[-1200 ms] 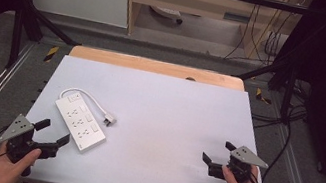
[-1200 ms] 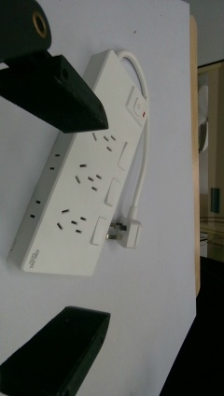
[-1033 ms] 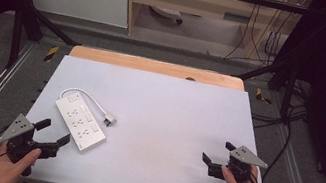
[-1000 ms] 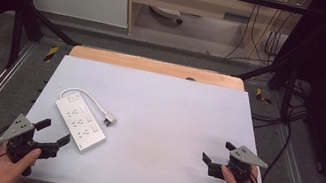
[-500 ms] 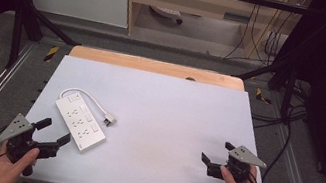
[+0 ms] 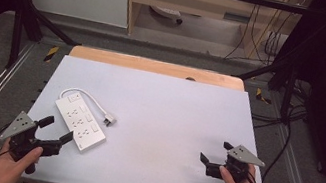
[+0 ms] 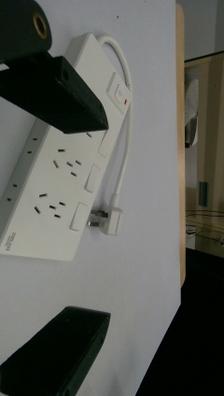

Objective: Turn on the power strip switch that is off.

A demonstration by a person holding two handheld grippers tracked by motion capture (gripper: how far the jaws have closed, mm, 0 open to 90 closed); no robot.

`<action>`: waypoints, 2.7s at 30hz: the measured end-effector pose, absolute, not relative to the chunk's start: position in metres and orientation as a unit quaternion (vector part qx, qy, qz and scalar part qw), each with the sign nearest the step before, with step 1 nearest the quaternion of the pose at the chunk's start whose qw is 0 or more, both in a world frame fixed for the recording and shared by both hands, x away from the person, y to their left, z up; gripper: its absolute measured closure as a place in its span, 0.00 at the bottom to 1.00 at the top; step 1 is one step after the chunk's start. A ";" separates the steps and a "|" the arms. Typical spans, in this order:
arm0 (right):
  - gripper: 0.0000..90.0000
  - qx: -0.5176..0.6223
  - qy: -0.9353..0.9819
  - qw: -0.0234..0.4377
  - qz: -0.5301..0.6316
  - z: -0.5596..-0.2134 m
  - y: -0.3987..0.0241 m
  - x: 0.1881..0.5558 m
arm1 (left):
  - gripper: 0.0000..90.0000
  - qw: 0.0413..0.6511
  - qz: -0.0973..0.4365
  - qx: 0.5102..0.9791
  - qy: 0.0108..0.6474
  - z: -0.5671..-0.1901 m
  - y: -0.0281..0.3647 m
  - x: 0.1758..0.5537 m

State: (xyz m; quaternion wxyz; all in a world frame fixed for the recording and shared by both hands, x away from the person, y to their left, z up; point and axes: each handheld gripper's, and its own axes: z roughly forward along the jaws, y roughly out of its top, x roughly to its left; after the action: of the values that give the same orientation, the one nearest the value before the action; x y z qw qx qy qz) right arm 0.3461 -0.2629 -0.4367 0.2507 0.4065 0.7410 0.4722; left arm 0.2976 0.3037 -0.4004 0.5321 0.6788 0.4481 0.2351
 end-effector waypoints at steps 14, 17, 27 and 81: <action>0.03 0.410 0.742 0.246 0.470 -0.437 -0.262 0.346 | 0.07 0.532 0.238 0.683 0.439 -0.385 0.301 0.303; 0.03 0.409 0.743 0.246 0.468 -0.438 -0.262 0.346 | 0.07 0.535 0.236 0.682 0.439 -0.383 0.301 0.305; 0.03 0.409 0.744 0.248 0.466 -0.438 -0.263 0.347 | 0.07 0.534 0.241 0.685 0.433 -0.375 0.300 0.315; 0.03 0.409 0.746 0.243 0.466 -0.439 -0.261 0.346 | 0.11 0.521 0.270 0.688 0.428 -0.352 0.281 0.362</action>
State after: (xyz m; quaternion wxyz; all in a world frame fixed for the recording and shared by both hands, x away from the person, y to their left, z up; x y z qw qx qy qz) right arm 0.3460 -0.2613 -0.4385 0.2427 0.4087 0.7465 0.4657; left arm 0.3619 0.2812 -0.3516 0.5205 0.6878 0.4277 0.2702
